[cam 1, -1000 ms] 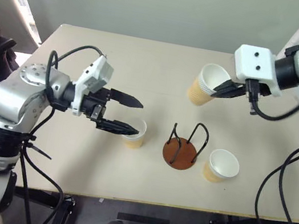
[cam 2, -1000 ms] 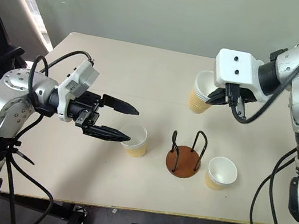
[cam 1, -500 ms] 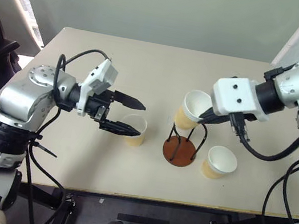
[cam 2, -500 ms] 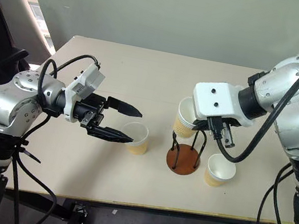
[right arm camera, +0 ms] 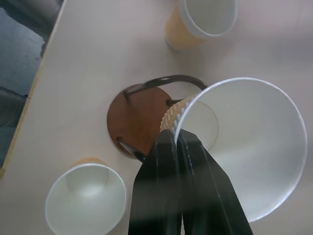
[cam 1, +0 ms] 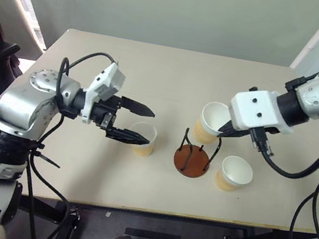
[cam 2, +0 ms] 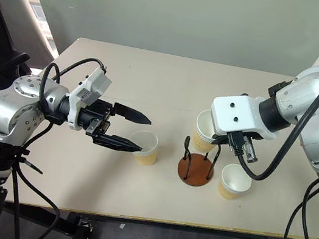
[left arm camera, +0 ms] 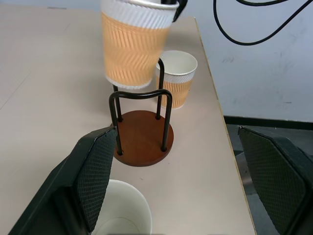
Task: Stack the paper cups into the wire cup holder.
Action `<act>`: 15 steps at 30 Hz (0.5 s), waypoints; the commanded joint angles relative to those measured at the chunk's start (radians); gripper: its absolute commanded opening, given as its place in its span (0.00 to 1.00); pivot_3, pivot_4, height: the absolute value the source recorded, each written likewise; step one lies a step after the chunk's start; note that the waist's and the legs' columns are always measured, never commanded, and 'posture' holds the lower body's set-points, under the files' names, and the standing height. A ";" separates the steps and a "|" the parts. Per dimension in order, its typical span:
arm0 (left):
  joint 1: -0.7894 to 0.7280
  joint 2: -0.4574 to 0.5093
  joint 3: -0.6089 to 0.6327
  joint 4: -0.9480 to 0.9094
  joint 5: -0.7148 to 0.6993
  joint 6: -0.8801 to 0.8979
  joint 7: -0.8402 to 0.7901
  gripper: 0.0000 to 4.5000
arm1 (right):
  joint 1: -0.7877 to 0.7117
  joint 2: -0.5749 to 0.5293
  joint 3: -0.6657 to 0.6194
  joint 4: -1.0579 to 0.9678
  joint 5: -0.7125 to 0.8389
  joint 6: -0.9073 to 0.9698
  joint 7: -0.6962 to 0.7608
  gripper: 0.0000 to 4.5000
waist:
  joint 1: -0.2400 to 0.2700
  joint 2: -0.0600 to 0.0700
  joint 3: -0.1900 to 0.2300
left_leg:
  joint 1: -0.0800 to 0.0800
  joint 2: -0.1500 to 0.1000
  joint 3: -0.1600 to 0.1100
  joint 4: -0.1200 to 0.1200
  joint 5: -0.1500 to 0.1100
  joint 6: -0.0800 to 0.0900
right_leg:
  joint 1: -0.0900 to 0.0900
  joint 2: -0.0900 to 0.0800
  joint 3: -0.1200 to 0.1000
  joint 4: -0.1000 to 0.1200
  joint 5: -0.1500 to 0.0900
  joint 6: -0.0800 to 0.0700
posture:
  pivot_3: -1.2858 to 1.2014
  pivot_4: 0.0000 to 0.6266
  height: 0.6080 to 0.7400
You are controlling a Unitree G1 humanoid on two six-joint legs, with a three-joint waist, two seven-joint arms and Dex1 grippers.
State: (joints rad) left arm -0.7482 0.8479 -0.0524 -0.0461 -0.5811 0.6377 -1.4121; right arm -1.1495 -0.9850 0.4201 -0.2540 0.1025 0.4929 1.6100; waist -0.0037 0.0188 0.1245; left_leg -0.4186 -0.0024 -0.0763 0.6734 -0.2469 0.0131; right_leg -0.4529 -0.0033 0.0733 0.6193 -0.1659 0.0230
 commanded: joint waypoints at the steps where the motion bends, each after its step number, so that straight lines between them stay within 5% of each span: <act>1: -0.008 0.009 0.021 -0.018 -0.001 -0.013 0.000 0.95 | 0.002 0.017 0.016 -0.028 -0.033 -0.024 -0.003 0.01 | 0.000 0.000 0.000 | 0.000 0.000 0.000 0.000 0.000 0.000 | 0.000 0.000 0.000 0.000 0.000 0.000 | 0.52 0.24 1.00; 4: -0.008 0.006 0.019 -0.019 0.002 -0.015 0.004 0.95 | 0.008 0.047 0.025 -0.023 -0.055 -0.030 -0.018 0.13 | -0.001 0.000 0.000 | 0.000 0.000 0.000 0.000 0.000 0.000 | 0.000 0.000 0.000 0.000 0.000 0.000 | 0.52 0.24 1.00; 10: -0.005 0.010 0.019 -0.023 0.022 -0.020 0.037 0.95 | 0.015 0.114 -0.043 -0.005 -0.026 0.025 -0.093 0.59 | -0.001 0.000 0.000 | 0.000 0.000 0.000 0.000 0.000 0.001 | 0.000 0.000 0.000 0.000 0.001 0.001 | 0.52 0.24 1.00; 15: -0.023 0.027 0.001 -0.019 0.127 -0.067 0.123 0.95 | 0.029 0.135 -0.172 0.014 0.061 0.167 -0.183 0.59 | 0.001 0.000 0.000 | 0.000 0.000 0.000 0.001 0.000 0.000 | 0.000 0.000 0.000 -0.001 0.001 0.001 | 0.52 0.24 1.00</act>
State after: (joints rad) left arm -0.7489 0.8543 -0.0589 -0.0461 -0.4842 0.5902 -1.3077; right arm -1.1112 -0.8434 0.3206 -0.2323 0.1252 0.6177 1.4501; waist -0.0027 0.0187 0.1245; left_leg -0.4189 -0.0025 -0.0764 0.6739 -0.2464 0.0134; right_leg -0.4525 -0.0034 0.0733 0.6183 -0.1653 0.0239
